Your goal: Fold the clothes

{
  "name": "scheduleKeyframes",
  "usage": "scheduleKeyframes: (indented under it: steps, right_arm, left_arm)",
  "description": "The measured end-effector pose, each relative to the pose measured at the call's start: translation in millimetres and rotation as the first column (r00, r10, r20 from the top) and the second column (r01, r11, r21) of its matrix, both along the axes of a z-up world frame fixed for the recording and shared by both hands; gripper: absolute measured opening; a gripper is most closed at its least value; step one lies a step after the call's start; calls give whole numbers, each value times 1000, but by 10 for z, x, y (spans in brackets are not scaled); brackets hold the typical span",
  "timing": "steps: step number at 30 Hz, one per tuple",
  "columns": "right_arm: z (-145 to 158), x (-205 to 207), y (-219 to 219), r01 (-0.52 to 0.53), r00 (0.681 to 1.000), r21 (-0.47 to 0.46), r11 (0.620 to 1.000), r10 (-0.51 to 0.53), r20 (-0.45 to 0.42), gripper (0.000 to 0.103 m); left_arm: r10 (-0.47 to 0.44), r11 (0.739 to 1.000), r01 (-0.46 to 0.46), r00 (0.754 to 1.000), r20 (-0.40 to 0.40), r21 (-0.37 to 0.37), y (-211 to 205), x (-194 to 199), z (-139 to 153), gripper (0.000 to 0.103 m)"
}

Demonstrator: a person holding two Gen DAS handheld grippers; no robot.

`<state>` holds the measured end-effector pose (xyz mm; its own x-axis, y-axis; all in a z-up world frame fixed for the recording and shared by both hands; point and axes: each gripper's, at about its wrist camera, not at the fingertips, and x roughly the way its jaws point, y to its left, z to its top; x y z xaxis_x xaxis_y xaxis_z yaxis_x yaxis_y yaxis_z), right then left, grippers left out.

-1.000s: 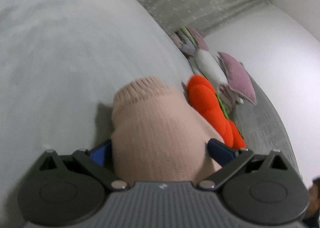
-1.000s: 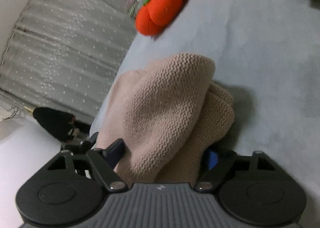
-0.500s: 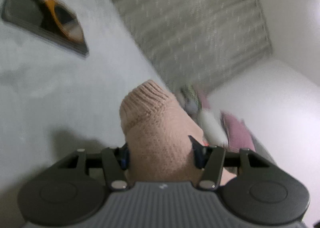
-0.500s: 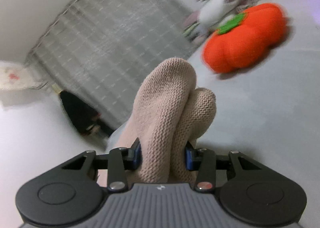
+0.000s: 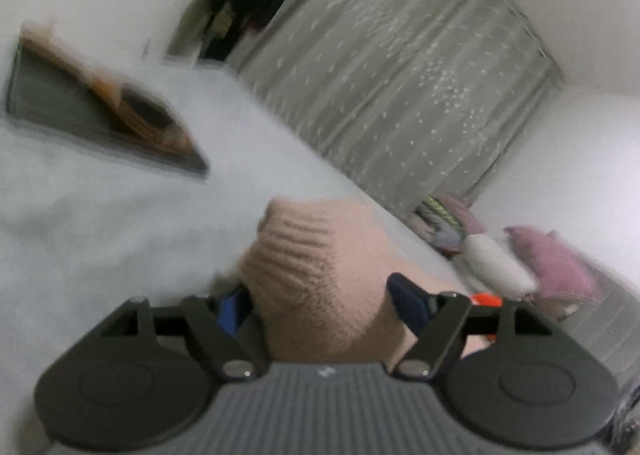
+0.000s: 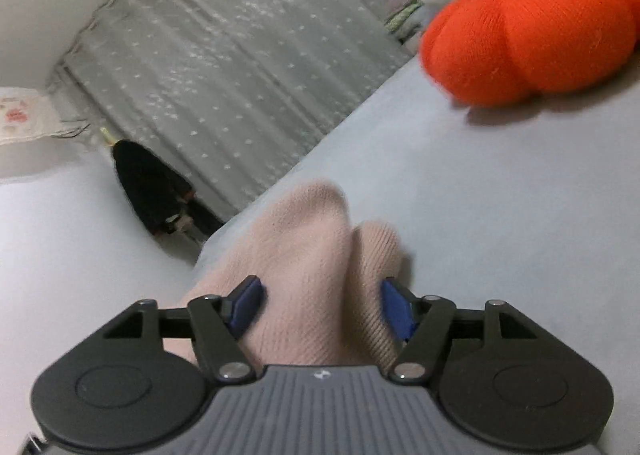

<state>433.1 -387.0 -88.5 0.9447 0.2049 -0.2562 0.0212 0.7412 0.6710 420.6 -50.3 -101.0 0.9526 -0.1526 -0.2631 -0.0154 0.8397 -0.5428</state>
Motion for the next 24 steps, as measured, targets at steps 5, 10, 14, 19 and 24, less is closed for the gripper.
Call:
scheduleKeyframes:
  steps: [5,10,14,19,24]
  right_arm:
    - [289,-340,47,86,991,-65,994,-79,110,49]
    - [688,-391,771,34,979,-341,939,37,200,43]
    - [610,-367,1522,-26,976,-581,813,146,161,38]
    - [220,-161,1903,-101,991,-712,695,130,-14,36]
    - [136,-177,1948,-66,997,-699,712,80,-13,36]
  left_arm:
    - [156,973,-182,971,179,139,-175,-430,380,70]
    - [95,985,-124,969,229,118,-92,-510,451,51]
    - [-11,999,6,990,143,33,43,-162,183,42]
    - [-68,997,66,996,-66,-30,208,330,-266,47]
    - [-37,997,31,994,-103,-65,294,412,-378,65]
